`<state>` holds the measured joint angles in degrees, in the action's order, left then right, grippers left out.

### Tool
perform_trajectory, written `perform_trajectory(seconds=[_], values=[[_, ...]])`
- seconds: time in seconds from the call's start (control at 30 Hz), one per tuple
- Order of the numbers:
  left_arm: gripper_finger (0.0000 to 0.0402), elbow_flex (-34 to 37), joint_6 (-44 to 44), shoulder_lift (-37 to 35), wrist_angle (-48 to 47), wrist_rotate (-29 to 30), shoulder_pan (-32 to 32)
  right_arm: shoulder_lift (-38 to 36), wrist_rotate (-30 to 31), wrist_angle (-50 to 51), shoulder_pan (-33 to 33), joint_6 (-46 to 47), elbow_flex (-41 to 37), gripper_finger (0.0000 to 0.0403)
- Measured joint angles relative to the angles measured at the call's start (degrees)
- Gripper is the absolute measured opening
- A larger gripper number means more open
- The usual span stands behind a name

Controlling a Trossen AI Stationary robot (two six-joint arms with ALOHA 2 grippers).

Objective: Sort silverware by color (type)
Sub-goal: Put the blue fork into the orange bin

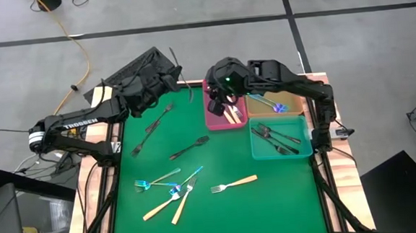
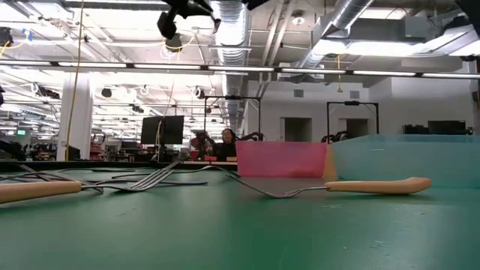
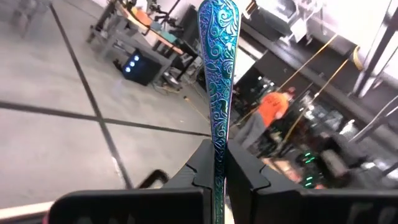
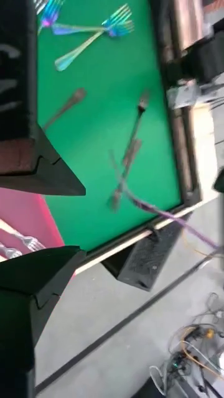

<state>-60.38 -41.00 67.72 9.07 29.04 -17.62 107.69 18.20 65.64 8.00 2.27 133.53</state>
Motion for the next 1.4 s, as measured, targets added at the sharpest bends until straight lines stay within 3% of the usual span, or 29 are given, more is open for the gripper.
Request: perform_trajectory(seconds=[0.13, 0.37, 1.07, 1.2, 1.4], values=[[0.0007, 0.0, -2.3, 0.0, -0.1, -0.2, 0.0, 1.4, -1.3, -3.0, 0.5, -2.3, 0.0, 0.0162], [0.0009, 0.0, -1.5, 0.0, 2.1, 0.0, 1.0, 1.5, -9.4, -8.9, 1.9, -3.8, 0.1, 0.0162], [0.0011, 0.1, 0.2, 2.7, 8.5, -0.6, 3.4, 4.2, -10.8, -8.7, 3.8, -2.6, 0.1, 0.0159], [0.0011, 0.1, 1.4, 2.8, 8.3, -1.0, 3.4, 4.2, -10.8, -6.6, 4.5, -2.2, 0.1, 0.0136], [0.0011, 0.1, 1.3, 2.8, 8.3, -1.9, 3.3, 4.2, -10.7, -6.4, 4.7, -2.1, 0.1, 0.0069]])
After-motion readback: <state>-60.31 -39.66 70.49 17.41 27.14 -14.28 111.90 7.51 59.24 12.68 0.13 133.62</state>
